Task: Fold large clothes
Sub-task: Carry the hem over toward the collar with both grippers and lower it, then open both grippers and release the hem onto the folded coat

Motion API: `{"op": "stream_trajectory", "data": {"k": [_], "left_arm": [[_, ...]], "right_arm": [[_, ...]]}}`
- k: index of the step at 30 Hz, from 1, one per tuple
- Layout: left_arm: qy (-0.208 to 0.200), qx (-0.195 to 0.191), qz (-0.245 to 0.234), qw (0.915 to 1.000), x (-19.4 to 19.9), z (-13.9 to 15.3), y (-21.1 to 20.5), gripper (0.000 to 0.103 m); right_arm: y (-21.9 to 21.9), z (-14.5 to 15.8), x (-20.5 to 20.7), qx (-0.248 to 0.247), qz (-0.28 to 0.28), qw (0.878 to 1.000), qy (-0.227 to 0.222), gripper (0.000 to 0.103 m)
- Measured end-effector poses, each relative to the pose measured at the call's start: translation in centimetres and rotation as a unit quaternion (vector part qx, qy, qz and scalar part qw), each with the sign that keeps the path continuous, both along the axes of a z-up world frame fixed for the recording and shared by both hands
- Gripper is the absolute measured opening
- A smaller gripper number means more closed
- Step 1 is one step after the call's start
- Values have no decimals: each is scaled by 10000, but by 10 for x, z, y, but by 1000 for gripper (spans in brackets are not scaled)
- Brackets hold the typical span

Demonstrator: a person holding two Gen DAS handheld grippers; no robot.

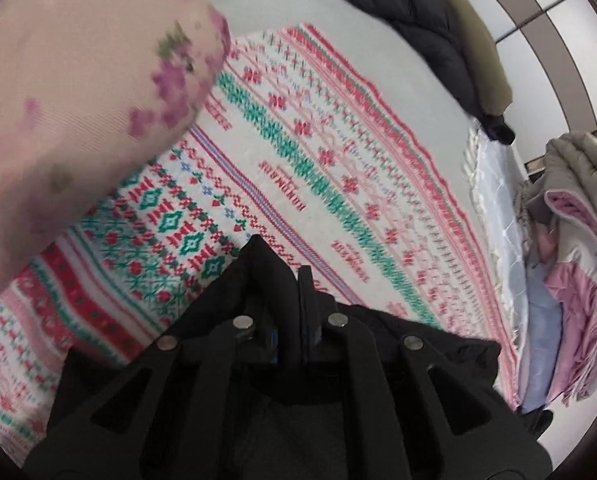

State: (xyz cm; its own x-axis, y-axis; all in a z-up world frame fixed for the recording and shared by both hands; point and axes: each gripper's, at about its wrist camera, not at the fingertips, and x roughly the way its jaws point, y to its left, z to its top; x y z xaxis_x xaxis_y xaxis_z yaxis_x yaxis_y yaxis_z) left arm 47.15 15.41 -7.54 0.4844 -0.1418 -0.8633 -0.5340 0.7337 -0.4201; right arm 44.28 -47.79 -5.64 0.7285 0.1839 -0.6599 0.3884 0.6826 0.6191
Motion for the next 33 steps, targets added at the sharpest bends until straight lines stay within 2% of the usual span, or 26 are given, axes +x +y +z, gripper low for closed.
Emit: {"op": "stream_trajectory", "data": {"k": [2, 4, 5, 6, 7, 9, 10, 11, 12, 14, 17, 19, 21, 24, 26, 28, 31, 33], "left_arm": [[-115, -91, -88, 9999, -3, -7, 1, 15], [-275, -413, -219, 9985, -4, -3, 6, 32], [-425, -801, -361, 9952, -4, 0, 13, 50], [-523, -1052, -411, 9922, -3, 4, 17, 62], [-645, -1283, -383, 9889, -6, 11, 24, 65], [-901, -1405, -171, 9858, -15, 30, 35, 68], [-1069, -1463, -95, 9834, -20, 39, 40, 70], [-1249, -1488, -40, 9809, -26, 51, 45, 77], [-1296, -1446, -47, 9810, -29, 56, 46, 77], [-1215, -1266, -136, 9844, -35, 65, 47, 77], [-1031, -1061, -419, 9881, -54, 64, 43, 77], [-918, -853, -514, 9908, -74, 59, 37, 77], [-920, -605, -691, 9915, -99, 56, 26, 77], [-857, -129, -1280, 9880, -136, 61, -13, 77], [-987, 21, -1897, 9769, -160, 68, -54, 77], [-1087, 299, -2315, 9663, -184, 75, -94, 77], [-1061, 565, -2477, 9613, -203, 71, -137, 77], [-751, 732, -2360, 9661, -200, 48, -154, 77]], "right_arm": [[0, -16, 15, 99, 32, 9995, 288, 12], [-6, -35, 19, 501, -47, 9976, 470, 14], [-11, -39, 16, 778, -122, 9961, 397, 17], [-17, -42, 12, 1088, -190, 9935, 283, 19], [-23, -43, 9, 1414, -246, 9895, 166, 26], [-34, -37, 2, 1806, -318, 9830, -92, 56], [-40, -29, -4, 1754, -444, 9831, -267, 82], [-47, -16, -12, 1583, -653, 9840, -496, 91], [-52, -3, -23, 1353, -849, 9847, -701, 91], [-51, 15, -35, 827, -888, 9898, -752, 91], [-27, 25, -40, 117, 4, 9993, -359, 91], [-5, 23, -51, -298, 440, 9985, -125, 91], [21, 20, -72, -723, 778, 9943, -19, 91], [70, 19, -93, -1288, 1425, 9813, 93, 91], [117, 20, -108, -1463, 2004, 9687, 78, 91], [147, 22, -124, -1574, 2266, 9612, 68, 91], [190, 22, -147, -1551, 2461, 9567, 108, 91], [213, 8, -155, -1695, 2514, 9525, 274, 91]]}}
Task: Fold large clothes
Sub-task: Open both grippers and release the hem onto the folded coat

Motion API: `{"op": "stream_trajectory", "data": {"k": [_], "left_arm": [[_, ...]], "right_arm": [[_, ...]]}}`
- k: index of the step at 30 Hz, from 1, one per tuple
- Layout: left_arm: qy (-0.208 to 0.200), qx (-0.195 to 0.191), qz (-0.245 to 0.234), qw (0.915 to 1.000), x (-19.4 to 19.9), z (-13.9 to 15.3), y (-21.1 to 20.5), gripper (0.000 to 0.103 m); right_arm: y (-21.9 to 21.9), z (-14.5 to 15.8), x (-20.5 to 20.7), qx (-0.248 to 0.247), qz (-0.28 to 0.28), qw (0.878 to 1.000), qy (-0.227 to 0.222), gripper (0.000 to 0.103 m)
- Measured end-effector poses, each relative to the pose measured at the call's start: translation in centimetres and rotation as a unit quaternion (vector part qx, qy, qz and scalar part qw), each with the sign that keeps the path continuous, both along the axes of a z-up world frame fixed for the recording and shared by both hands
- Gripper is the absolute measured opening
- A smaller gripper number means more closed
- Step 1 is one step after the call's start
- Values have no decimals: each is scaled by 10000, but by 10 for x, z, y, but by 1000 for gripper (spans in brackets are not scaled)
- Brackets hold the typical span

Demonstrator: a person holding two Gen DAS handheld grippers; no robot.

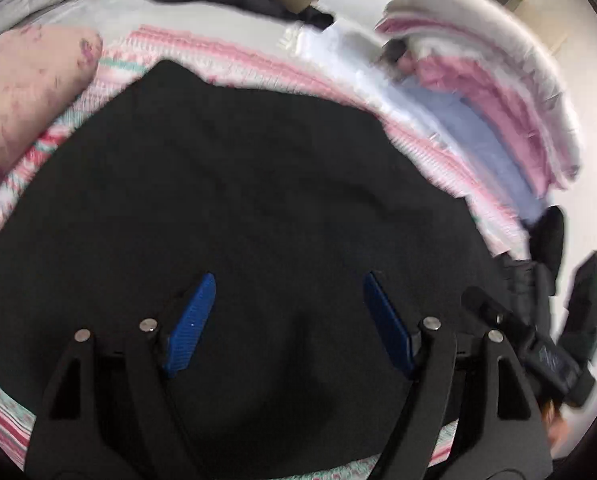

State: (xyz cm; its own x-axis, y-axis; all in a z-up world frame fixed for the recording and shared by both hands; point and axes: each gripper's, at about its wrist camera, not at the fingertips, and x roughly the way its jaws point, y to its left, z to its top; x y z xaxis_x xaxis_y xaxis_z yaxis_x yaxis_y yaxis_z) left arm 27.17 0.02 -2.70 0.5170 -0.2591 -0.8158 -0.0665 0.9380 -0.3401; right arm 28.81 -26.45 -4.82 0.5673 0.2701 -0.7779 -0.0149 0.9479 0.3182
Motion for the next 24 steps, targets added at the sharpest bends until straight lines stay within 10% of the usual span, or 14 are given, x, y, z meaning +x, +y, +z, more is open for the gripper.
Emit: {"op": "stream_trajectory", "data": {"k": [3, 7, 12, 19, 22, 24], "left_arm": [[372, 18, 405, 9985, 19, -40, 4, 77], [415, -233, 449, 9979, 19, -36, 17, 77], [321, -760, 714, 9940, -29, -8, 44, 77], [-311, -222, 1250, 9914, -78, -6, 108, 77], [-83, -453, 1558, 9867, -71, -30, 120, 77], [-118, 55, 1503, 9885, -65, -35, 105, 77]], "right_arm": [[12, -51, 15, -249, -336, 9970, 645, 92], [29, -63, 6, -903, -98, 9952, 354, 93], [-24, -30, -71, 311, -931, 9951, -145, 93], [-114, -36, -139, 566, -2166, 9746, -89, 92], [-137, -67, -138, 809, -2639, 9605, 351, 93], [-143, -105, -125, 1098, -2659, 9553, 688, 102]]}}
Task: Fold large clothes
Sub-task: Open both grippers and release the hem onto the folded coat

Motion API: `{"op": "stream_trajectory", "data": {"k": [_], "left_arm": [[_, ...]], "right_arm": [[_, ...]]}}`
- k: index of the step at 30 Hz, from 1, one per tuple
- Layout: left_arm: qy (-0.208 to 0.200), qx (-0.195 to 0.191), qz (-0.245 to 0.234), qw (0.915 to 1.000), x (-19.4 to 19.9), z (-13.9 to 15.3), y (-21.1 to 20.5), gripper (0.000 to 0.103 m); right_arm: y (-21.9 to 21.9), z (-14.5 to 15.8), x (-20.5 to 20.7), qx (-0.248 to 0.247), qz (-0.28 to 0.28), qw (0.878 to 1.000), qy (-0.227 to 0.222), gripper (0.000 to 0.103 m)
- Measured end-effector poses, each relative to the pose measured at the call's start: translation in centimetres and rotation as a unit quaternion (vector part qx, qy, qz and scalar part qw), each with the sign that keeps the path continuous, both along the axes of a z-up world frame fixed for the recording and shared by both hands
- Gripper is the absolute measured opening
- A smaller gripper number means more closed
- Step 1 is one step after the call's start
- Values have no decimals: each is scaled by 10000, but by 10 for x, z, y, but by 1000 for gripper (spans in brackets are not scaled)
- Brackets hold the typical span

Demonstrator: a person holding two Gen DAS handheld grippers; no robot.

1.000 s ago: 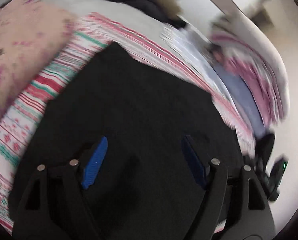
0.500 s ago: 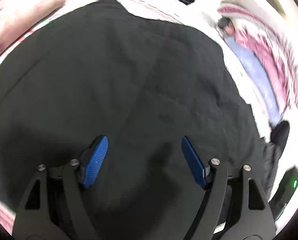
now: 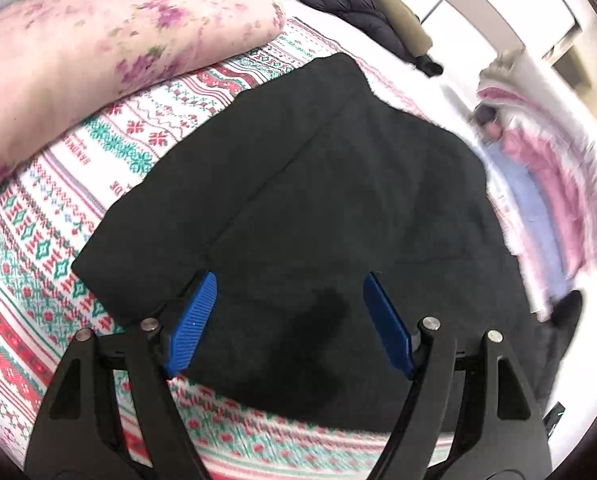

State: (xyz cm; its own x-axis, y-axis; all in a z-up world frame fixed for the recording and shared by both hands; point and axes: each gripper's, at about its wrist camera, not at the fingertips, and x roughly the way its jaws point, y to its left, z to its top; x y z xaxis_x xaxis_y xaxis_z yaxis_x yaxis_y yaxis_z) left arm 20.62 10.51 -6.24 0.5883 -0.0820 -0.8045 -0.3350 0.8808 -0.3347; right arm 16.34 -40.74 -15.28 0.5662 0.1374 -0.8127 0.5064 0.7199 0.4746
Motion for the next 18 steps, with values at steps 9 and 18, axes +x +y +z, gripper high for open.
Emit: {"op": "stream_trajectory", "data": {"k": [9, 18], "left_arm": [[-7, 585, -9, 9983, 4, 35, -20, 77], [390, 1386, -2140, 9662, 121, 48, -179, 77]], "right_arm": [[14, 14, -5, -557, 61, 9980, -297, 103], [-2, 27, -36, 35, 65, 9971, -751, 103]]}}
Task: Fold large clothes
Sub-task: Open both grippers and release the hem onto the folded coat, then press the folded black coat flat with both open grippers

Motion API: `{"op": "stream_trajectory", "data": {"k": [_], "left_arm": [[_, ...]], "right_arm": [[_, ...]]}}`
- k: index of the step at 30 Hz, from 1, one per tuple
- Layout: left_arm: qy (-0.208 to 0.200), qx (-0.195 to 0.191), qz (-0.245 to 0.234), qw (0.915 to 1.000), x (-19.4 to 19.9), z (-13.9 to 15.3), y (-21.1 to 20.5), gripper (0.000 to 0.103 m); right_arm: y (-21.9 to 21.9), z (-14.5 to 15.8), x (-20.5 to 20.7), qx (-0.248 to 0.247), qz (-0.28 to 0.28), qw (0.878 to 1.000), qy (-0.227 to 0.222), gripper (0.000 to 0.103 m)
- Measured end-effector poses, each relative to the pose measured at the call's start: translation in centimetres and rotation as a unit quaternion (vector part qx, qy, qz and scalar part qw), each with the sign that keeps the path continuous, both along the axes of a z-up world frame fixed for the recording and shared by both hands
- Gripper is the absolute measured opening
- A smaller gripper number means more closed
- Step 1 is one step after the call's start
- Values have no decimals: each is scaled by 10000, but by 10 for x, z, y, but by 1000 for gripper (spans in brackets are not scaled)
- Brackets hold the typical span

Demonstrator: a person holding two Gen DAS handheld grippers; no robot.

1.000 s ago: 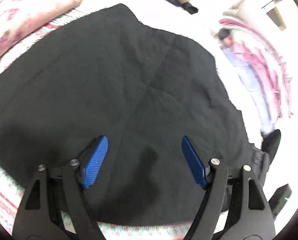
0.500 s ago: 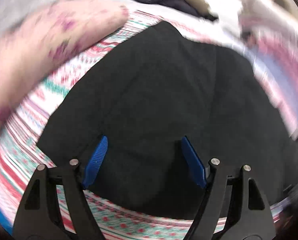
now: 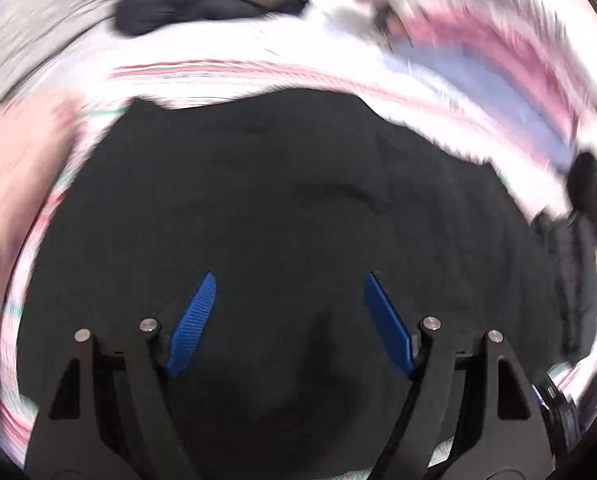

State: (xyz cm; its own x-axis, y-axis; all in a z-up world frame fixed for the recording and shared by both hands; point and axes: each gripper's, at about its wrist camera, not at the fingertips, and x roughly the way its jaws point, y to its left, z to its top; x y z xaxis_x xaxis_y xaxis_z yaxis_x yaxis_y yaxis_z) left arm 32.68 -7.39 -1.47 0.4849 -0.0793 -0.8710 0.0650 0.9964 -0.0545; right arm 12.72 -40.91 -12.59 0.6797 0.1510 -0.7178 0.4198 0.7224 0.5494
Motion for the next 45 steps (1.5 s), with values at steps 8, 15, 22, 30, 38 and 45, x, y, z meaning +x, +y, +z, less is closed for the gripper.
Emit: {"op": "stream_trajectory", "data": {"k": [8, 15, 22, 30, 38, 45], "left_arm": [[229, 998, 528, 9933, 111, -37, -47, 77], [267, 919, 708, 9929, 125, -65, -45, 82], [284, 65, 645, 9975, 105, -19, -15, 81], [-32, -530, -243, 9983, -60, 10, -9, 81], [325, -64, -101, 9994, -96, -56, -24, 84], [421, -581, 101, 9974, -94, -35, -8, 87]], "right_arm": [[0, 8, 36, 324, 80, 9994, 89, 103], [19, -2, 45, 584, 449, 9968, 315, 103], [20, -4, 47, 644, 450, 9967, 215, 103], [5, -5, 39, 1180, 209, 9927, -150, 103], [4, -13, 38, 1447, 90, 9891, -272, 103], [7, -16, 45, 1394, 125, 9897, -291, 103]]}}
